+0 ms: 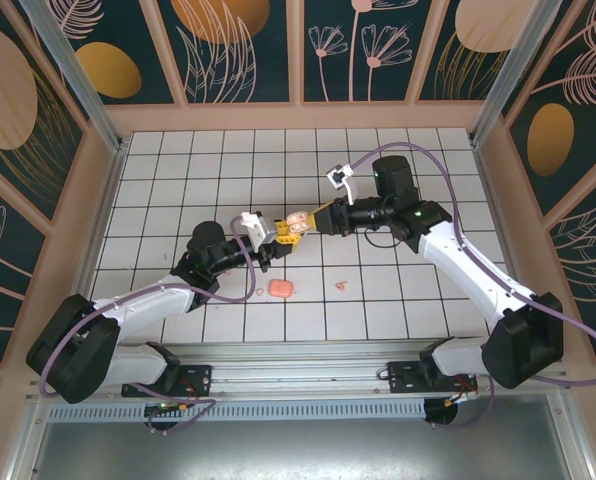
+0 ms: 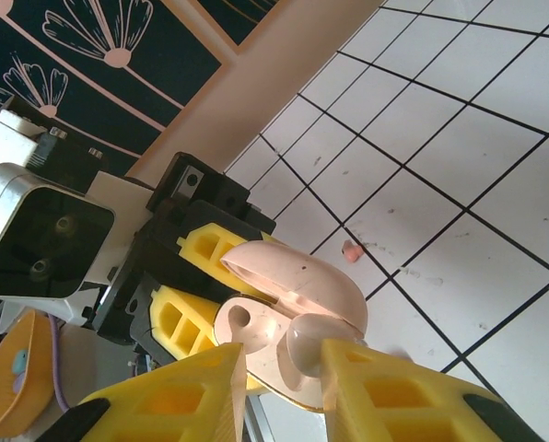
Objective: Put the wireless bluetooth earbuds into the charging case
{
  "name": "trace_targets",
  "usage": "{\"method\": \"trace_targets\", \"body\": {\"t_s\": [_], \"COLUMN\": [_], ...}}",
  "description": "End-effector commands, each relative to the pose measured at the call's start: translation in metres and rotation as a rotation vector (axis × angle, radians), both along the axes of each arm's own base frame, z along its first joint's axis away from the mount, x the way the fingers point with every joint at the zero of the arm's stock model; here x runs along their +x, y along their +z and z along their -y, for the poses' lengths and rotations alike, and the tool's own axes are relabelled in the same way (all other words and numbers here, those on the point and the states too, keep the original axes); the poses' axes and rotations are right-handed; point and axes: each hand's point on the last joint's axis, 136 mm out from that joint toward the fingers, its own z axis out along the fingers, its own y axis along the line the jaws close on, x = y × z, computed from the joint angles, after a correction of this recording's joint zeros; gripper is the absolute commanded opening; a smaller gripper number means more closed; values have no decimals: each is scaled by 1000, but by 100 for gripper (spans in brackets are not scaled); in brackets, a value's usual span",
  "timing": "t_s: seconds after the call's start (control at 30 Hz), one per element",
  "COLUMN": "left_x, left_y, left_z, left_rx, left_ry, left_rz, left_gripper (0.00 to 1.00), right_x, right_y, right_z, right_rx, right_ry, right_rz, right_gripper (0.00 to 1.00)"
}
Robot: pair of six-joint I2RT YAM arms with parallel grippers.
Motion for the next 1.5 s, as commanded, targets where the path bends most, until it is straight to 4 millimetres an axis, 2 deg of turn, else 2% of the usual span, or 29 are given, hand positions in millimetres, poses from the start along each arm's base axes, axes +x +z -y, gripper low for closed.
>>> {"method": "trace_targets", "body": {"t_s": [0.0,0.33,0.63,1.27,1.47], "left_x": [-3,-4,-6,-10,-15], "left_y": [18,19,19,18,22], "left_z": [1,1,1,3,5], "left_rx": [-23,-22,-18,-12,-16], "left_ry": [-10,-15,-24,-54,-83], "left_rz": [55,63,64,70,76], "left_gripper": [5,5,5,5,5], "right_x": [3,4,-6,-27,-24], "right_y": [15,11,6,4,2], "right_z": [-5,-8,-9,-9,-6], "right_rx": [37,34,33,56,14], "right_ry": [25,52,113,253,244], "right_rz": [23,18,23,49,95], "right_gripper": [28,29,25,25,25]}}
